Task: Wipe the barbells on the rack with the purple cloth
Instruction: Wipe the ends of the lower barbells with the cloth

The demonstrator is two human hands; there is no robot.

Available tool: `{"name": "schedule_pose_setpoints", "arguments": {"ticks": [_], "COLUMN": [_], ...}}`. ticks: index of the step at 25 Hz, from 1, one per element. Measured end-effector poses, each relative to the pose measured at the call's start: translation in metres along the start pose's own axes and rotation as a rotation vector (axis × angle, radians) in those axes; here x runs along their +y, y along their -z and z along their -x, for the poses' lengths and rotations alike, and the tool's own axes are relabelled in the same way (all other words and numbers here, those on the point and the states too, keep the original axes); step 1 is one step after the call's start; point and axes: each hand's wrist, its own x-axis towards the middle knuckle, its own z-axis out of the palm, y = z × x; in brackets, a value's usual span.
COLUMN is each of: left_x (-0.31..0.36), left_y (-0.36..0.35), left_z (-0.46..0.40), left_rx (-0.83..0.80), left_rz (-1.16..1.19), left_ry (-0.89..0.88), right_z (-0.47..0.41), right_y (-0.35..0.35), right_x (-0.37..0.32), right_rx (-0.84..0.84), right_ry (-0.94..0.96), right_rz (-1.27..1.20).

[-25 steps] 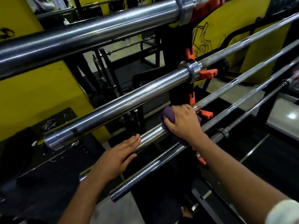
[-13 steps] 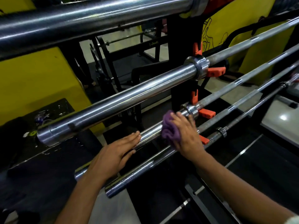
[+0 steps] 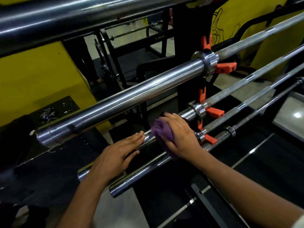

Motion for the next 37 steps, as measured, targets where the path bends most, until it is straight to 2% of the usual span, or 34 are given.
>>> {"name": "schedule_pose_setpoints", "arguments": {"ticks": [2,5,7,9,11,12,13,15,17,19,21,23,24,26,28,30,32,37], "left_x": [0.000,0.001,0.002,0.005,0.007,0.007,0.008,0.018,0.040,0.072,0.108,0.136,0.147,0.155,0.151,0.143,0.137,0.113], "left_y": [0.001,0.002,0.004,0.005,0.006,0.008,0.011,0.017,0.017,0.006,-0.012,-0.031,-0.041,-0.063,-0.076,-0.072,-0.056,-0.009], "left_z": [0.000,0.000,-0.001,-0.002,-0.002,-0.003,-0.003,-0.006,-0.013,-0.022,-0.032,-0.035,-0.036,-0.037,-0.038,-0.042,-0.047,-0.043], "left_rx": [-0.001,-0.016,-0.009,-0.005,-0.016,-0.016,-0.011,-0.011,-0.023,-0.013,0.128,0.297,0.285,0.110,-0.036,-0.052,-0.113,-0.241], "left_rz": [0.011,0.015,0.022,0.031,0.056,0.088,0.129,0.202,0.305,0.392,0.454,0.503,0.569,0.718,0.737,0.695,0.696,0.713], "left_ry": [0.002,0.001,0.011,0.020,0.037,0.058,0.099,0.237,0.345,0.342,0.332,0.410,0.467,0.512,0.463,0.390,0.341,0.199], "right_z": [0.019,0.003,-0.038,-0.077,-0.088,-0.081,-0.068,-0.034,-0.005,0.017,0.032,0.042,0.049,0.059,0.068,0.077,0.088,0.101], "right_y": [0.005,0.016,0.031,0.039,0.034,0.031,0.029,0.034,0.046,0.058,0.060,0.059,0.060,0.065,0.070,0.077,0.083,0.100], "right_x": [0.025,0.042,0.035,0.020,0.006,0.003,0.001,0.005,0.006,-0.004,-0.013,-0.014,-0.011,-0.006,-0.007,-0.007,-0.004,-0.002], "right_rx": [0.050,0.073,-0.073,-0.346,-0.476,-0.447,-0.382,-0.300,-0.246,-0.166,-0.044,0.117,0.185,0.268,0.283,0.266,0.209,-0.091], "right_ry": [0.048,-0.128,-0.336,-0.480,-0.394,-0.303,-0.206,-0.094,-0.178,-0.280,-0.375,-0.503,-0.559,-0.592,-0.614,-0.650,-0.668,-0.539], "right_rz": [0.019,0.158,0.195,0.260,0.351,0.327,0.242,-0.096,-0.475,-0.754,-0.879,-0.808,-0.741,-0.643,-0.651,-0.663,-0.575,-0.249]}}
